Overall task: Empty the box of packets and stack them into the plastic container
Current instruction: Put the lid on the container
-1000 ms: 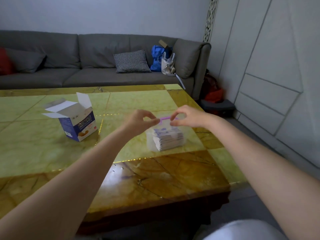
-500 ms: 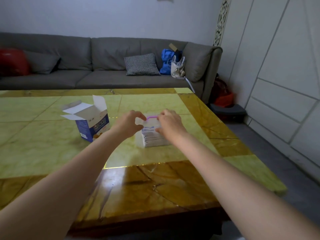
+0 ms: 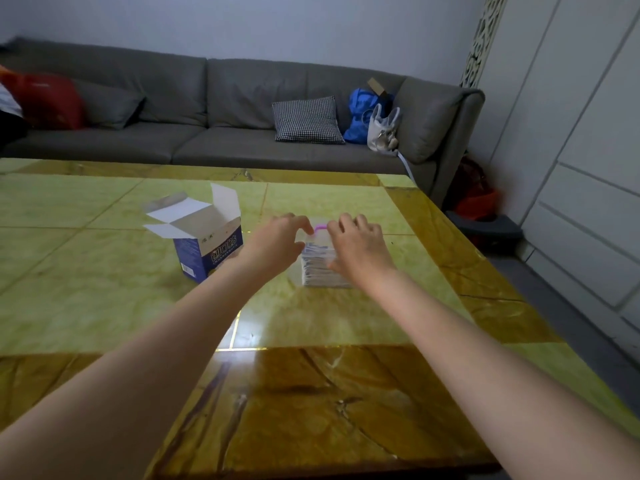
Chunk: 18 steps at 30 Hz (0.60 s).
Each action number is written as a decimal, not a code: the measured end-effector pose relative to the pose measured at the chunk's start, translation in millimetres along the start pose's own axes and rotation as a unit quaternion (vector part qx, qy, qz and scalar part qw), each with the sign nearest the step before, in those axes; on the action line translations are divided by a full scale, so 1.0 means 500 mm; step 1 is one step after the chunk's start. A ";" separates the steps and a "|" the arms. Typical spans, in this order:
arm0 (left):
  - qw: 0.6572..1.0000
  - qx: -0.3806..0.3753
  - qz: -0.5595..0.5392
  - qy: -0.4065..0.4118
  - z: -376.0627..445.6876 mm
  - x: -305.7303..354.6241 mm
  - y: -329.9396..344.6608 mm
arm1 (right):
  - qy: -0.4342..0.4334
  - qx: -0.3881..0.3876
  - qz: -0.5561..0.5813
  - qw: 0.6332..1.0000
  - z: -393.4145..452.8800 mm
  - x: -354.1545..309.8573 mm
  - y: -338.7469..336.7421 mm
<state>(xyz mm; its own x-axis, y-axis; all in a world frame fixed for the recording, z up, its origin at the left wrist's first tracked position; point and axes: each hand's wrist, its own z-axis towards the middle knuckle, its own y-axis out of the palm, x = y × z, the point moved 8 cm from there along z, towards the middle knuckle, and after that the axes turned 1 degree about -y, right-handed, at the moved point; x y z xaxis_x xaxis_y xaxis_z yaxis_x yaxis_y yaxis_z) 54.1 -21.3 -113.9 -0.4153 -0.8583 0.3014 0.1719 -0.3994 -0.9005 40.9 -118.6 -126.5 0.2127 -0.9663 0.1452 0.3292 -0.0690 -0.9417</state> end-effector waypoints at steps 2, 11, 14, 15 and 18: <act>0.999 -0.018 0.014 0.027 -0.010 0.003 -0.006 | 0.009 -0.039 -0.012 0.999 0.002 -0.006 -0.005; 0.988 0.124 0.000 -0.092 -0.183 -0.192 -0.200 | -0.051 -0.089 0.260 0.960 0.091 -0.307 -0.055; 0.981 0.140 0.005 -0.136 -0.279 -0.264 -0.262 | -0.026 -0.107 0.234 0.966 0.090 -0.391 -0.022; 0.979 0.146 0.003 -0.145 -0.300 -0.279 -0.278 | -0.016 -0.086 0.244 0.966 0.084 -0.406 -0.031; 0.968 0.188 0.001 -0.168 -0.386 -0.309 -0.343 | -0.078 -0.037 0.311 0.947 0.026 -0.514 -0.117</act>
<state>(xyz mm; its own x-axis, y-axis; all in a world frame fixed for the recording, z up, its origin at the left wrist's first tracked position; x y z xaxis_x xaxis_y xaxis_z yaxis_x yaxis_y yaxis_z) -83.7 241.8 -66.2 -0.1122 -0.8900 0.4420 0.5107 -0.4332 -0.7427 -20.9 137.2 -104.9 0.4793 -0.7778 -0.4065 0.0325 0.4786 -0.8774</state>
